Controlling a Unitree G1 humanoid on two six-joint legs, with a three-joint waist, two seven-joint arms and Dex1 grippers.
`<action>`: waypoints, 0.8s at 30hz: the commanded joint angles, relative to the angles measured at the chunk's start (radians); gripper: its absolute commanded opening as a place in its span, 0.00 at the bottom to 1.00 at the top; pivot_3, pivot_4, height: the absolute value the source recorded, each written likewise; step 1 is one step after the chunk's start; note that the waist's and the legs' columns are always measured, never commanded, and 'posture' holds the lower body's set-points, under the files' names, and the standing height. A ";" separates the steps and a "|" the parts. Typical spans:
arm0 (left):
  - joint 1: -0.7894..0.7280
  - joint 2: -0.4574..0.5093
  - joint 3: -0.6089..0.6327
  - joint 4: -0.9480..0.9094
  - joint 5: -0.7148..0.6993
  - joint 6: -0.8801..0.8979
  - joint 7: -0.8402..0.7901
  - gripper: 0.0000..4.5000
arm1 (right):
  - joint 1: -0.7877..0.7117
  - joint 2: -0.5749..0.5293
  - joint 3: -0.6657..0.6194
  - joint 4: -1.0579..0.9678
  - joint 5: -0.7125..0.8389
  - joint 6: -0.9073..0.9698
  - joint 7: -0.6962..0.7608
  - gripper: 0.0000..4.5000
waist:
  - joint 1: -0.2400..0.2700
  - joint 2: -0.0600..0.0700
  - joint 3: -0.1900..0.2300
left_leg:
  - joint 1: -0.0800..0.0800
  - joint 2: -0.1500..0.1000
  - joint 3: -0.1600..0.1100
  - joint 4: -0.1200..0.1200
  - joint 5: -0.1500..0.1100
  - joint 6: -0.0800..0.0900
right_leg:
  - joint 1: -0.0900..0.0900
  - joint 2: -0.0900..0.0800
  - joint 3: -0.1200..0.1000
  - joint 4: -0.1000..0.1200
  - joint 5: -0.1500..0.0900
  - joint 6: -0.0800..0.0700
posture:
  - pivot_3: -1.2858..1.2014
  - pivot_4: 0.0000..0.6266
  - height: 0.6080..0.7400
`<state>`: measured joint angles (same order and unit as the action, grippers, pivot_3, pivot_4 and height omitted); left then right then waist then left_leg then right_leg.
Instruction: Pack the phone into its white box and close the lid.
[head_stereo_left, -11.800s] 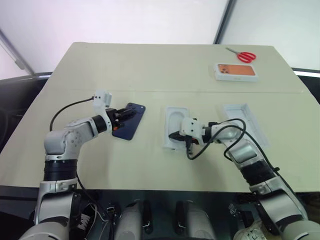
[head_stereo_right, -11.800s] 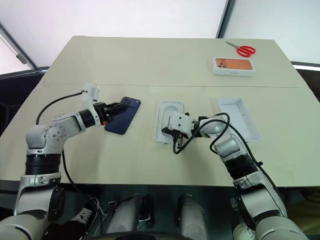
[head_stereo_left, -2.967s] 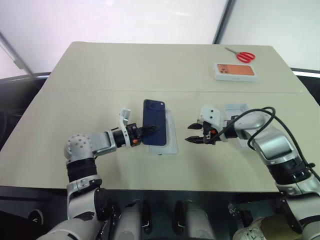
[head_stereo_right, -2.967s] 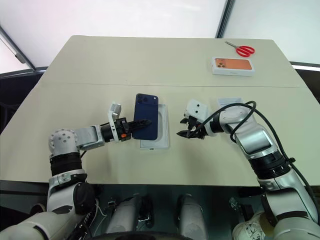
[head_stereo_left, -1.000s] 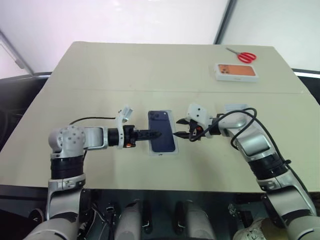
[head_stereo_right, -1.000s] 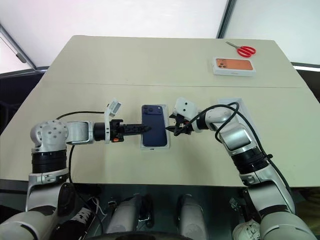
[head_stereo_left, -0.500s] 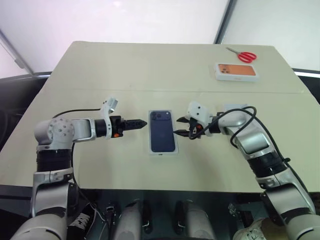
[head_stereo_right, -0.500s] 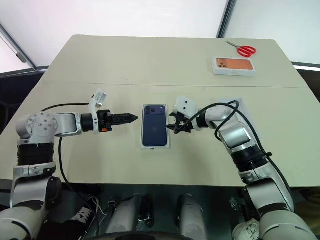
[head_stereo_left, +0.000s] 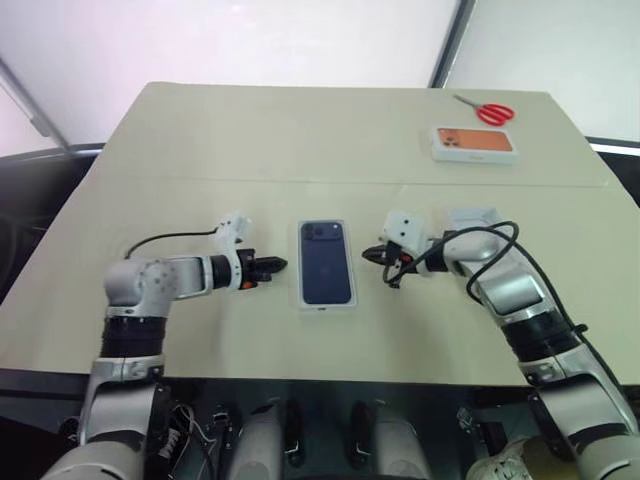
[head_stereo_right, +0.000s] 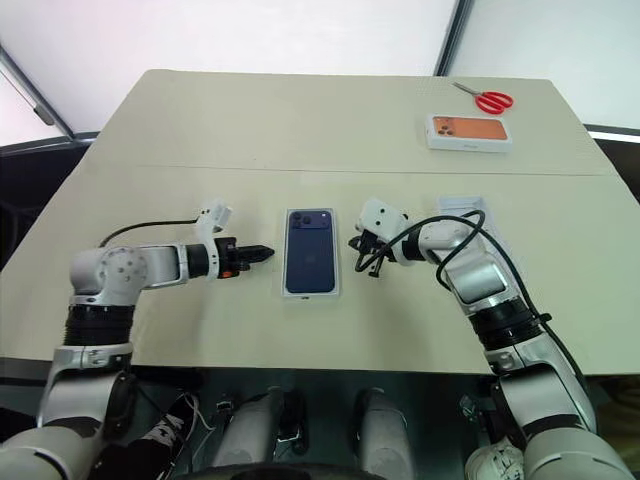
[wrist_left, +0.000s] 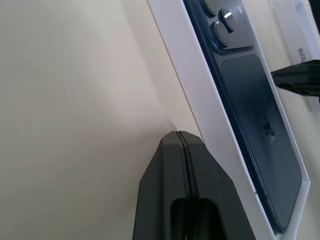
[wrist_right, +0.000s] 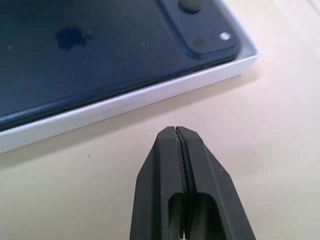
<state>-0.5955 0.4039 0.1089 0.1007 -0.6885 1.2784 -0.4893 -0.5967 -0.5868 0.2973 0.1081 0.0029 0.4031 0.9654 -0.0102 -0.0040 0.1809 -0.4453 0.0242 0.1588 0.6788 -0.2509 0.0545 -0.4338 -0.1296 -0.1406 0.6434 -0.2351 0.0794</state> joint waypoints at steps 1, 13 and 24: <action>-0.009 -0.039 -0.081 -0.037 0.004 0.037 -0.007 0.01 | 0.010 0.030 0.027 -0.021 -0.026 -0.011 -0.025 0.00 | -0.001 0.000 0.000 | 0.000 0.000 0.000 0.000 0.000 0.000 | 0.000 0.000 0.000 0.000 0.000 0.000 | 0.52 0.24 0.98; -0.209 -0.195 -0.186 0.232 0.138 -0.131 -0.077 0.01 | -0.008 -0.048 -0.043 0.051 -0.045 -0.026 -0.014 0.00 | 0.030 0.000 -0.001 | 0.001 -0.003 -0.001 0.001 0.000 0.000 | 0.003 -0.003 -0.002 -0.001 0.000 0.000 | 0.52 0.24 0.98; -0.460 -0.420 -0.238 0.680 0.302 -0.403 -0.226 0.01 | 0.048 -0.220 -0.124 0.119 -0.064 -0.081 -0.003 0.00 | 0.054 0.001 0.000 | -0.002 -0.008 -0.003 0.002 -0.004 0.007 | 0.007 -0.007 -0.006 -0.016 0.001 0.001 | 0.52 0.24 0.98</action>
<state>-1.0215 0.0361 -0.1061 0.7590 -0.3833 0.9121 -0.6698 -0.5567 -0.7918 0.1921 0.2205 -0.0562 0.3283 0.9595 0.0436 -0.0034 0.1805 -0.4477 0.0163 0.1556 0.6809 -0.2553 0.0622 -0.4264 -0.1366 -0.1461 0.6272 -0.2330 0.0820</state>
